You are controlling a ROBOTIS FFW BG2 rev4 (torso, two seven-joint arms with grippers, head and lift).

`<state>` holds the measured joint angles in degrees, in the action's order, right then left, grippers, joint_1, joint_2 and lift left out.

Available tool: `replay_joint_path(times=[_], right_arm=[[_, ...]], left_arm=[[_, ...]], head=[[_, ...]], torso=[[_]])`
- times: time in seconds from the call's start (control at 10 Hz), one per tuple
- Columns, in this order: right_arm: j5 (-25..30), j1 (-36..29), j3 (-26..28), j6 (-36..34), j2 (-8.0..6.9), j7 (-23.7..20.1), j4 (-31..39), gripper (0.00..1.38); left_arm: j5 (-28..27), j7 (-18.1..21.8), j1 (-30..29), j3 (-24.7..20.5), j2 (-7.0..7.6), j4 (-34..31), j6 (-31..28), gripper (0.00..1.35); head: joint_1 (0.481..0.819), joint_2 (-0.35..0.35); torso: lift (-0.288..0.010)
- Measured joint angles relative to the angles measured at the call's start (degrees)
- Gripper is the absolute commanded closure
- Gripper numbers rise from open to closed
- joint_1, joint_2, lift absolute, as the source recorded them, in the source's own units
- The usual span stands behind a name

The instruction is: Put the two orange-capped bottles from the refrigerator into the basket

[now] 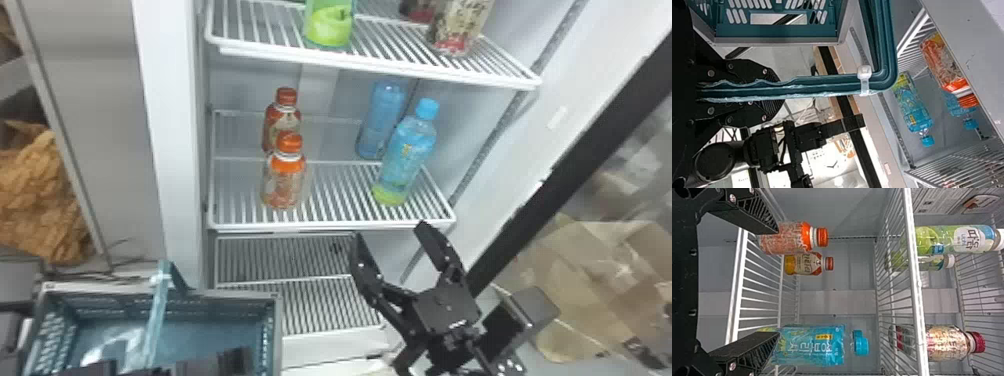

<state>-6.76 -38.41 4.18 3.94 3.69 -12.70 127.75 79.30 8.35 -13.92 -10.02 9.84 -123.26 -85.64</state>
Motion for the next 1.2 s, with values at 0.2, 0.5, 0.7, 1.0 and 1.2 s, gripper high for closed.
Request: replay_joint_path(times=[0.2,0.5,0.7,1.0,1.2], right_arm=[[0.02,0.00,-0.06,0.00,0.00,0.02,0.00,0.13],[0.12,-0.09,-0.07,0.13,0.10,0.04,0.11,0.13],[0.21,0.00,-0.08,0.15,0.18,0.04,0.23,0.14],[0.19,2.04,-1.80,0.25,0.96,-0.02,-1.30,0.13],[0.01,5.37,-4.60,0.28,2.08,-0.05,-3.66,0.13]], left_arm=[[0.08,0.00,0.00,0.00,0.00,0.00,0.00,1.14],[0.11,-0.05,0.04,0.09,-0.08,0.00,0.00,1.14],[0.19,-0.09,0.14,0.08,-0.14,0.00,0.12,1.14],[0.33,-0.09,0.48,0.20,-0.16,0.00,0.01,1.14],[0.35,-0.09,1.17,0.52,-0.21,0.00,0.01,1.14]], head=[[0.695,-0.319],[0.695,-0.321],[0.695,-0.320],[0.695,-0.298],[0.695,-0.266]], torso=[[-0.288],[-0.288],[-0.288],[-0.288],[-0.288]])
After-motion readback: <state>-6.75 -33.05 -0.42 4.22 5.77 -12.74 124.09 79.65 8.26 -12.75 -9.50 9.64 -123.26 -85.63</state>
